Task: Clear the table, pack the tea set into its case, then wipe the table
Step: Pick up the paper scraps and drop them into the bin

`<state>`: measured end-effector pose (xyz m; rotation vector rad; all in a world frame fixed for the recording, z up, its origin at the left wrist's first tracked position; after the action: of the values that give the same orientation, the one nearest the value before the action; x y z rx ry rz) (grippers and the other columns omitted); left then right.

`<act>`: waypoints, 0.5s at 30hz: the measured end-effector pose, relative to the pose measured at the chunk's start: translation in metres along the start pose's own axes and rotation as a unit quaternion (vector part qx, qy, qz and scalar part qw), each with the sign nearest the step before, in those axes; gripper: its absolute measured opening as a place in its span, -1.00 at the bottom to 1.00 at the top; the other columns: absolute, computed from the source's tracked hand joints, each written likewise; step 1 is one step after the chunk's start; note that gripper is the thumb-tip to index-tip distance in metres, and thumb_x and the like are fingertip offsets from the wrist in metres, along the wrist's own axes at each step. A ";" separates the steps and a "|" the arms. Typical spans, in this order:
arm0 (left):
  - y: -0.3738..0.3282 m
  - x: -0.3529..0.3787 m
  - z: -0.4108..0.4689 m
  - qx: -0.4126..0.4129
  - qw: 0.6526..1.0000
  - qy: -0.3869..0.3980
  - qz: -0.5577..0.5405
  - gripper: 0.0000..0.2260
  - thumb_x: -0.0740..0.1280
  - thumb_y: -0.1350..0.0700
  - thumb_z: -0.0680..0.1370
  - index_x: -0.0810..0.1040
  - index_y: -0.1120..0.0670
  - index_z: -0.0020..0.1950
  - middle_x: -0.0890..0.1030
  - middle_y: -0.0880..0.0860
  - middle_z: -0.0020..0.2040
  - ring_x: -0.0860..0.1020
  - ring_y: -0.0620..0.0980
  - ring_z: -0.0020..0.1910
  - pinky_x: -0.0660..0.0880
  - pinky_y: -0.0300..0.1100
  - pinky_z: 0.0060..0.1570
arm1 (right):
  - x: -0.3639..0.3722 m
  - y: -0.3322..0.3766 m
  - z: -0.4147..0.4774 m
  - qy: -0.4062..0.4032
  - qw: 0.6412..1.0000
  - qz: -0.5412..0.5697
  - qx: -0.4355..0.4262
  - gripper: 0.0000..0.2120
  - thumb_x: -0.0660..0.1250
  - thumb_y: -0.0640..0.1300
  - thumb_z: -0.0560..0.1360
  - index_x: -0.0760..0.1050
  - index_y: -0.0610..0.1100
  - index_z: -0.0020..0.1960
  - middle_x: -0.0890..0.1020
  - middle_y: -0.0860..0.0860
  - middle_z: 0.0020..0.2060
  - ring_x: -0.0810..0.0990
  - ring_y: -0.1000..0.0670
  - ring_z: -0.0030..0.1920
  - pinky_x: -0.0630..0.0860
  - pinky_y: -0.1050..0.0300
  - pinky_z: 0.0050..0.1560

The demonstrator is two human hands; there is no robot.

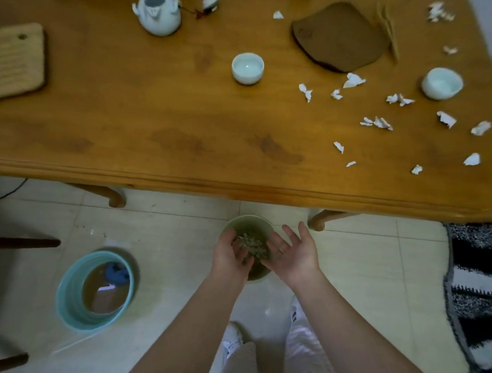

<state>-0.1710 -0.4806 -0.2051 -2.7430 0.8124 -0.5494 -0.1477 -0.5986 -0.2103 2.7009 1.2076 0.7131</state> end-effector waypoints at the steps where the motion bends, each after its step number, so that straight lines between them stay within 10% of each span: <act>1: -0.003 0.005 -0.010 0.005 1.000 0.004 0.010 -0.63 0.21 0.02 0.62 0.35 0.07 0.42 0.40 0.11 0.39 0.36 0.09 0.37 0.27 0.03 0.38 | 0.003 0.005 -0.009 0.002 1.000 0.002 -0.001 -0.52 0.09 0.20 0.61 0.37 -0.03 0.43 0.42 -0.15 0.40 0.30 -0.18 0.46 0.10 -0.35 0.45; 15: -0.064 0.090 -0.117 0.217 0.934 0.018 0.282 -0.87 0.24 0.20 0.61 0.54 0.05 0.10 0.61 0.05 0.02 0.58 0.00 0.03 0.54 -0.09 0.06 | 0.072 0.095 -0.123 0.120 0.970 -0.140 -0.159 -0.71 0.23 -0.01 0.60 0.52 -0.11 0.24 0.68 -0.12 0.07 0.64 -0.13 0.10 0.57 -0.04 0.09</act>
<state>-0.1195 -0.4914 -0.0538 -1.9815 1.2504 -0.5683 -0.0974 -0.6237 -0.0487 2.1776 1.3528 1.1056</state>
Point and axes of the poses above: each hand's wrist, its own z-axis towards the middle knuckle, its own x-axis out of the palm, y = z × x, the point moved 5 cm from there along z, towards the middle knuckle
